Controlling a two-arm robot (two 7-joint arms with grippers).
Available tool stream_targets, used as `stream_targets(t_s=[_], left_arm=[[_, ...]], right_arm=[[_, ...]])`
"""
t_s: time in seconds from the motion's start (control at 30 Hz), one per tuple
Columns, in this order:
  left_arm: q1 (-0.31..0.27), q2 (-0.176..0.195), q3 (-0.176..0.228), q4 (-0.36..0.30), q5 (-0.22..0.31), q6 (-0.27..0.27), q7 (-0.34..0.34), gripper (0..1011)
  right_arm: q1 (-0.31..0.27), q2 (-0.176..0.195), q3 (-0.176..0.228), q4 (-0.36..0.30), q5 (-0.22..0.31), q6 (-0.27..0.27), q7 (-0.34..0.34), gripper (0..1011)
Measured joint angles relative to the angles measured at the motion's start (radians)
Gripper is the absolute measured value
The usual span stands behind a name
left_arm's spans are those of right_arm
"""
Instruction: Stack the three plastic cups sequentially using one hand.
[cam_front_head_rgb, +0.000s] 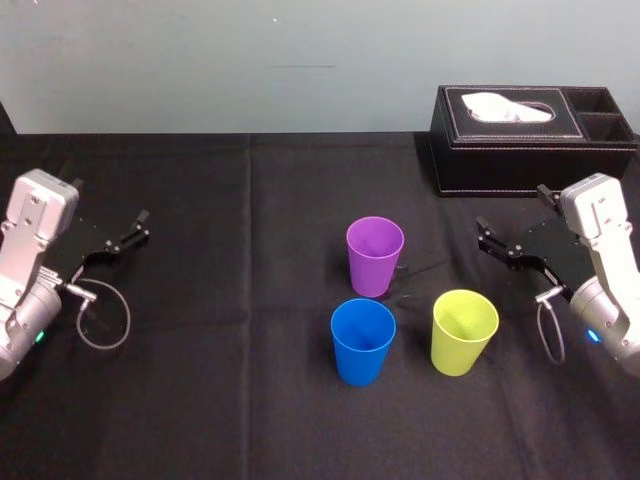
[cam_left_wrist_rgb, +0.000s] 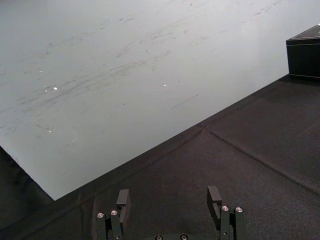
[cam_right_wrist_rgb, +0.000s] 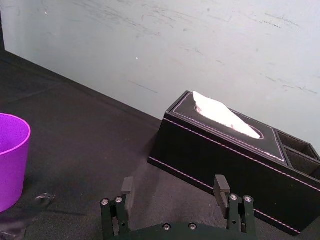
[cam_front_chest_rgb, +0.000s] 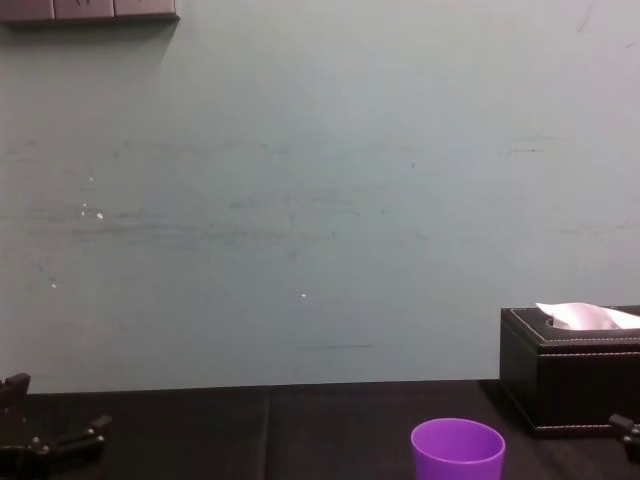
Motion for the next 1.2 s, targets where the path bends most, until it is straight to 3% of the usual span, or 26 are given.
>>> stream_targets(t_s=[0.3,0.4,0.77,0.9,1.2], left_arm=[[0.0,0.0,0.0,0.0,0.0,0.0,0.0,1011],[0.0,0.0,0.0,0.0,0.0,0.0,0.0,1011],[0.0,0.0,0.0,0.0,0.0,0.0,0.0,1011],[0.0,0.0,0.0,0.0,0.0,0.0,0.0,1011],[0.0,0.0,0.0,0.0,0.0,0.0,0.0,1011]], right_arm=[[-0.001,0.0,0.001,0.0,0.0,0.0,0.001,1003],[-0.016,0.0,0.019,-0.009,0.017,-0.006,0.016,1003],[-0.122,0.04,0.116,-0.078,0.157,-0.025,0.125,1003],[-0.184,0.072,0.163,-0.121,0.224,-0.043,0.19,1003],[-0.286,0.133,0.227,-0.186,0.304,-0.092,0.32,1003]])
